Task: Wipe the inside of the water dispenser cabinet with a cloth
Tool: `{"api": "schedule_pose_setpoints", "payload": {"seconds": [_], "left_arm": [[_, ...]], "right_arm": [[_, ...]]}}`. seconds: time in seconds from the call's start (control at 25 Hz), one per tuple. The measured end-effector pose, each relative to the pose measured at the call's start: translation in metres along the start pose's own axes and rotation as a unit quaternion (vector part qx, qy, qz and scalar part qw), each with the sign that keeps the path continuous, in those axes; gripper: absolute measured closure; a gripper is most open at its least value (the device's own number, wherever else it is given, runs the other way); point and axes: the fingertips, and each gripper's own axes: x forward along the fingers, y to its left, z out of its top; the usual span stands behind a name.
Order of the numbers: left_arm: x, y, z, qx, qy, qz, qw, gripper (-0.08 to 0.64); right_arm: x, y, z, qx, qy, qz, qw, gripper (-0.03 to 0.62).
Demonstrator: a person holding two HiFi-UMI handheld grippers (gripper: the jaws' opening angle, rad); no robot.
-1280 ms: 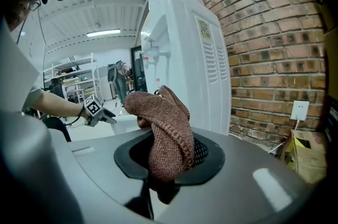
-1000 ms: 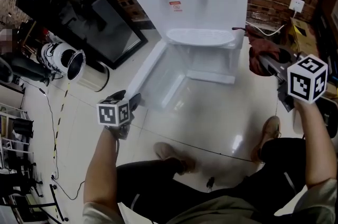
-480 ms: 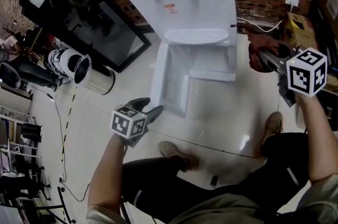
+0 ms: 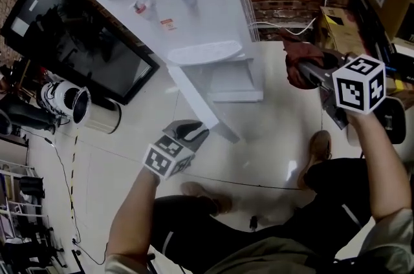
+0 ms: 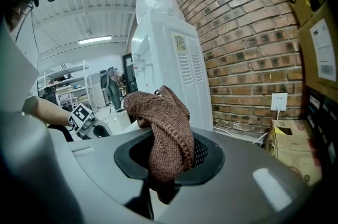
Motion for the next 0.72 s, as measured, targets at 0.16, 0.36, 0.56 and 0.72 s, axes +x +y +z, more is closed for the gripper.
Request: {"api": "schedule_pose_setpoints", "payload": {"seconds": [0.16,0.36,0.56,0.72], "left_arm": [[0.027,0.011,0.03,0.017,-0.02,0.033,0.9991,0.56],[0.064,0.018,0.067,0.011,-0.054,0.05,0.9972,0.56],[0.092,0.036,0.083,-0.009,-0.065,0.062,0.9959,0.56],[0.112,0.049,0.099,-0.024,-0.082,0.06,0.9945,0.56]], "right_arm": [[0.001,-0.004,-0.006,0.0,0.012,-0.007,1.0,0.491],[0.009,-0.014,-0.013,-0.005,0.029,-0.013,0.999,0.491],[0.025,-0.031,-0.019,-0.012,0.048,-0.019,0.999,0.491],[0.039,-0.048,-0.025,-0.006,0.067,-0.027,0.997,0.491]]}}
